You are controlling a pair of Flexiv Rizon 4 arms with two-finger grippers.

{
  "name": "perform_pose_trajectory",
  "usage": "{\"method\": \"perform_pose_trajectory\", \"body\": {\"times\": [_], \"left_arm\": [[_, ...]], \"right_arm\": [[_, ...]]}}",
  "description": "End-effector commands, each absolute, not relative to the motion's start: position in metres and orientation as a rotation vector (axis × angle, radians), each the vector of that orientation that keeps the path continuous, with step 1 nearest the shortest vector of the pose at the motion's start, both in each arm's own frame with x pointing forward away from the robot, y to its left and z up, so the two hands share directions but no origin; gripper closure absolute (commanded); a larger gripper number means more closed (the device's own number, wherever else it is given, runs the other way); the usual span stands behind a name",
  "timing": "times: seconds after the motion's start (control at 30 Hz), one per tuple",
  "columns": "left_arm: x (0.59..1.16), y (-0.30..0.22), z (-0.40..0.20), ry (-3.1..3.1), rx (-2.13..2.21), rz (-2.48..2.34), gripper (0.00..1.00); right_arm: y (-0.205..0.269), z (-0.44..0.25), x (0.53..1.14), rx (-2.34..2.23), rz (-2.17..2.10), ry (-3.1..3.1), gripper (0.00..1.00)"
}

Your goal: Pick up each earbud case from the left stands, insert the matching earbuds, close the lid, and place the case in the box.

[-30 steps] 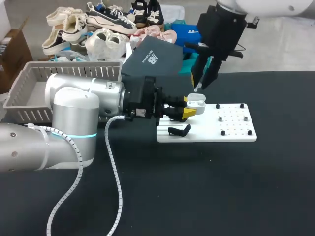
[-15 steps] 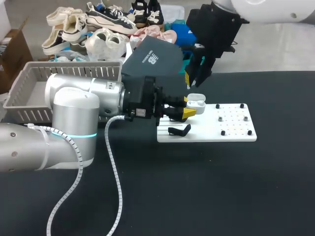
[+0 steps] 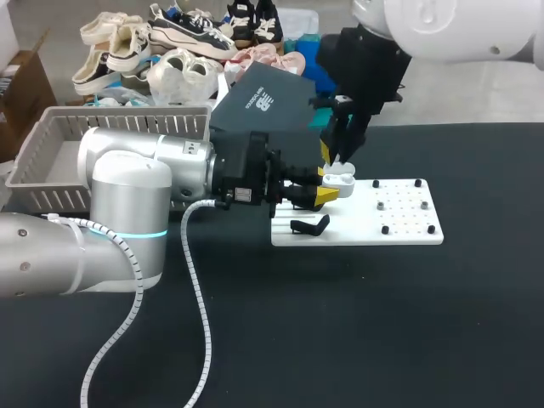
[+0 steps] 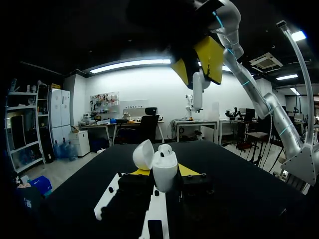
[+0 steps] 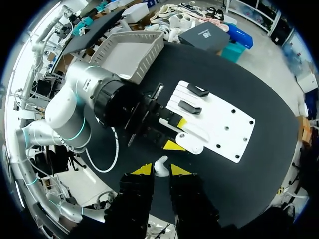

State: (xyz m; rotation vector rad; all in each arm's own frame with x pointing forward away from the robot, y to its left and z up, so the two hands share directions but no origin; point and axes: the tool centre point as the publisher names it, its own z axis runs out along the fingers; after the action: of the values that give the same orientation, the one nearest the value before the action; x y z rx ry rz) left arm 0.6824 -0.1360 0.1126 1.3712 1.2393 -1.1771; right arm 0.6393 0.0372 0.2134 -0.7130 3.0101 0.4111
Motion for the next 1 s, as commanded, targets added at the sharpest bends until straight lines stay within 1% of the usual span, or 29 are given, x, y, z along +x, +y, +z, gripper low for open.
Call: {"method": "perform_pose_trajectory", "body": {"times": [0.03, 1.0], "left_arm": [[0.684, -0.136, 0.112, 1.237, 1.372, -1.179, 1.0], [0.684, -0.136, 0.112, 1.237, 1.372, -1.179, 1.0]], "right_arm": [[0.041, 0.207, 0.646, -0.687, 0.409, 3.03, 1.0], [0.034, 0.177, 0.653, -0.57, 0.365, 2.967, 1.0]]}}
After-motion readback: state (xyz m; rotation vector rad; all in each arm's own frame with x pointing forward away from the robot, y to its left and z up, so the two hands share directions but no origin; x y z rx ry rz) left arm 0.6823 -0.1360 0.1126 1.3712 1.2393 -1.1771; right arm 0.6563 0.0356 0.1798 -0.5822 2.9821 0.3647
